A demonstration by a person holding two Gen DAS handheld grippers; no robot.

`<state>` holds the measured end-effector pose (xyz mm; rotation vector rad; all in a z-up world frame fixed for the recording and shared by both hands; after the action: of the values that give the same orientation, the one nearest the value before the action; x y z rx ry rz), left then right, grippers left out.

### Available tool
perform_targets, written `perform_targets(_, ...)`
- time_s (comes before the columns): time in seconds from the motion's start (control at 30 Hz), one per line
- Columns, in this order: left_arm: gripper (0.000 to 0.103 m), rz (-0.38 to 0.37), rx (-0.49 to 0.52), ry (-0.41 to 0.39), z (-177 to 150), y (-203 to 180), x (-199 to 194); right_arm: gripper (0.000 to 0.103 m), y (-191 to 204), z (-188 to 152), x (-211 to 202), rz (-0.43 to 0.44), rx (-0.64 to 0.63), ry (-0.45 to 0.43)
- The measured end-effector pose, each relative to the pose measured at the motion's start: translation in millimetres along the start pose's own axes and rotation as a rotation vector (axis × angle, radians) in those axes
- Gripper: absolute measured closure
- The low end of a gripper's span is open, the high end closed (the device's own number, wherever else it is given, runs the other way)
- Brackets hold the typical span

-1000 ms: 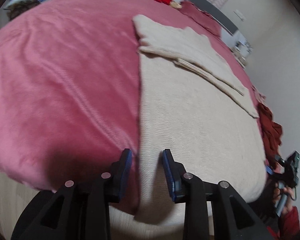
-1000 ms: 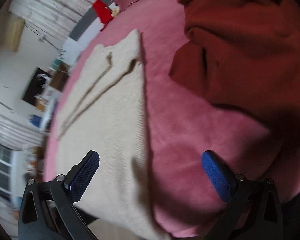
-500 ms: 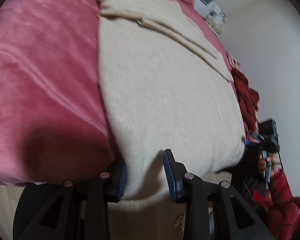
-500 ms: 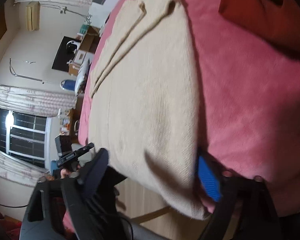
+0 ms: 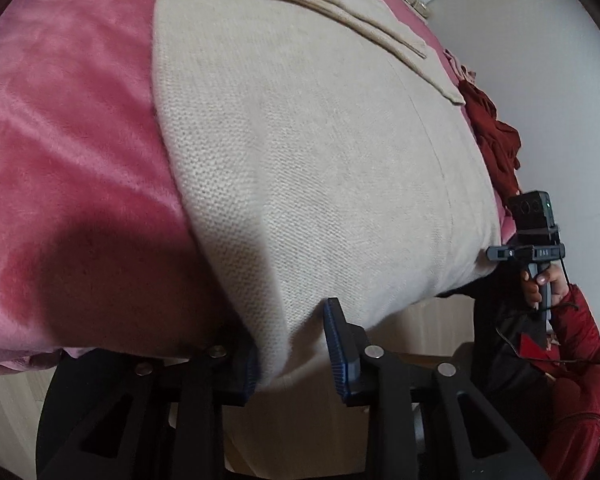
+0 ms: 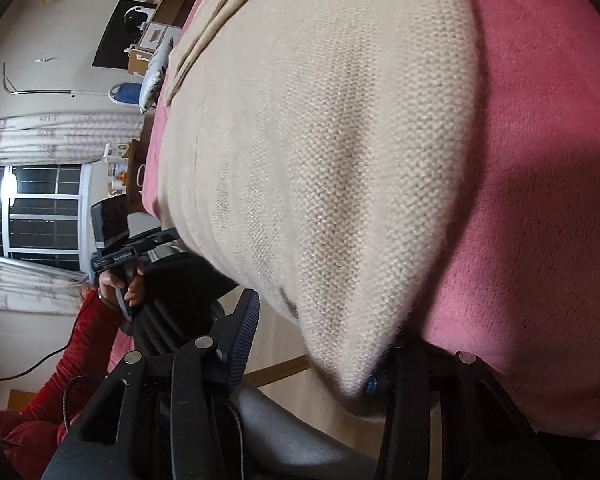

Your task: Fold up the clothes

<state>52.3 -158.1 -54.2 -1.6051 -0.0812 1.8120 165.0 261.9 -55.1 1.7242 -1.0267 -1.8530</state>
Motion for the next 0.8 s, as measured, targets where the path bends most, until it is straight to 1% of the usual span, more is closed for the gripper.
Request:
perform_targets(0.03,0.075,0.009,0.004,-0.001,0,-1,1,0.061,2,-2,-2,-0.013,-0.01,-0.005)
perform_targets(0.07,0.075,0.018,0.008,-0.003,0,-2,1,0.069,3,-2,-2,-0.039,-0.02,-0.008)
perform_targets(0.1,0.075,0.024,0.033,0.009,-1,-7,2,0.08,4,-2,-2,-0.066,-0.031,-0.01)
perform_targets(0.17,0.075,0.021,0.069,0.044,-4,-12,7,0.086,8,-4,-1,-0.074,-0.039,-0.003)
perform_targets(0.23,0.075,0.019,0.083,0.079,-5,-15,15,0.086,12,-4,0,-0.061,-0.047,0.006)
perform_targets(0.3,0.075,0.011,0.077,0.091,-6,-13,19,0.087,12,-3,0,-0.05,-0.04,0.005)
perform_targets(0.37,0.076,0.008,0.074,0.082,-6,-13,16,0.089,11,-2,-1,-0.04,-0.032,-0.003)
perform_targets(0.43,0.08,0.011,0.076,0.061,-6,-13,11,0.09,11,-1,-2,-0.021,-0.028,-0.008)
perform_targets(0.5,0.084,0.006,0.08,0.031,-6,-14,4,0.09,12,0,-9,0.024,-0.019,-0.029)
perform_targets(0.53,0.087,-0.008,0.086,0.007,-6,-16,-2,0.091,15,1,-14,0.084,-0.008,-0.052)
perform_targets(0.63,0.087,-0.075,0.121,-0.057,-6,-25,-17,0.091,19,6,-38,0.257,0.013,-0.166)
perform_targets(0.67,0.087,-0.088,0.119,-0.061,-5,-26,-17,0.091,17,7,-43,0.286,0.028,-0.194)
perform_targets(0.7,0.087,-0.094,0.114,-0.051,-5,-25,-15,0.091,13,9,-46,0.298,0.055,-0.212)
perform_targets(0.73,0.086,-0.072,0.106,-0.031,-3,-22,-11,0.091,7,11,-45,0.295,0.087,-0.219)
perform_targets(0.77,0.085,-0.04,0.089,-0.007,-1,-18,-4,0.091,5,12,-42,0.275,0.098,-0.212)
perform_targets(0.8,0.083,-0.026,0.068,0.025,-1,-14,4,0.091,3,13,-39,0.253,0.108,-0.205)
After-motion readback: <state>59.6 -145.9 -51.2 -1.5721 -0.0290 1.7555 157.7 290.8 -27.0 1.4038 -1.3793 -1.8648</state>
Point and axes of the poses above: each gripper's, at about its wrist camera, not at the fingertips, and x roughly the way its jaws point, y to its left, z to its top, the point moved 3 cm from there along x, roughly the way its jaws point, and after that the axes turned 5 degrees about x, right-handed, at the moved point
